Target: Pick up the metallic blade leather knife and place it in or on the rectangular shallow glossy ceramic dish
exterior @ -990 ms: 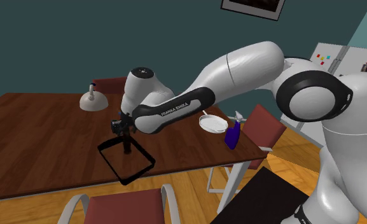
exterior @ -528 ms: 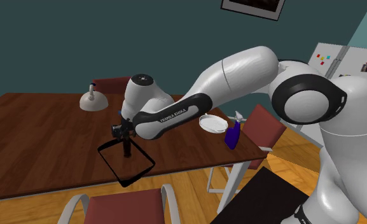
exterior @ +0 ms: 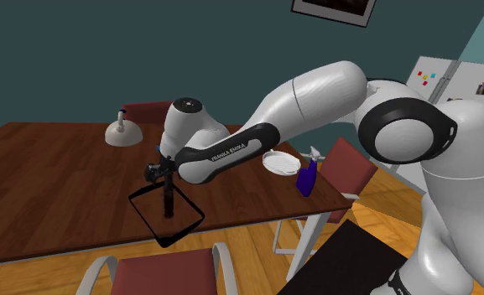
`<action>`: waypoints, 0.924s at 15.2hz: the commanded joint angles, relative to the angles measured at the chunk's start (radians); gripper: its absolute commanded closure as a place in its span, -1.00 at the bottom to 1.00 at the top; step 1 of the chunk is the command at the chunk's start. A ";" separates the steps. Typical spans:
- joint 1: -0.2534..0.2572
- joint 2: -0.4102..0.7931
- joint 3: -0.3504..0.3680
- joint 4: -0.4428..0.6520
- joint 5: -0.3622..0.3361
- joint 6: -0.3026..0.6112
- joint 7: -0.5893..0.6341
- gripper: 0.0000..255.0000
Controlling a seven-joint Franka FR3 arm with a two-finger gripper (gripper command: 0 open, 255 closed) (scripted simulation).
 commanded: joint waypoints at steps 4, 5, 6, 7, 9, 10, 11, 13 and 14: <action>0.013 -0.063 -0.004 -0.038 -0.006 -0.026 0.004 -1.00; 0.019 -0.093 -0.006 -0.054 -0.010 -0.040 0.007 -1.00; 0.024 -0.116 -0.007 -0.066 -0.012 -0.052 0.008 -1.00; 0.024 -0.116 -0.007 -0.066 -0.013 -0.052 0.009 -1.00; 0.024 -0.116 -0.007 -0.066 -0.013 -0.052 0.009 -1.00; 0.024 -0.116 -0.007 -0.066 -0.013 -0.052 0.009 -1.00; 0.024 -0.116 -0.007 -0.066 -0.013 -0.052 0.009 -1.00; 0.024 -0.116 -0.007 -0.066 -0.013 -0.052 0.009 -1.00; 0.024 -0.116 -0.007 -0.066 -0.013 -0.052 0.009 -1.00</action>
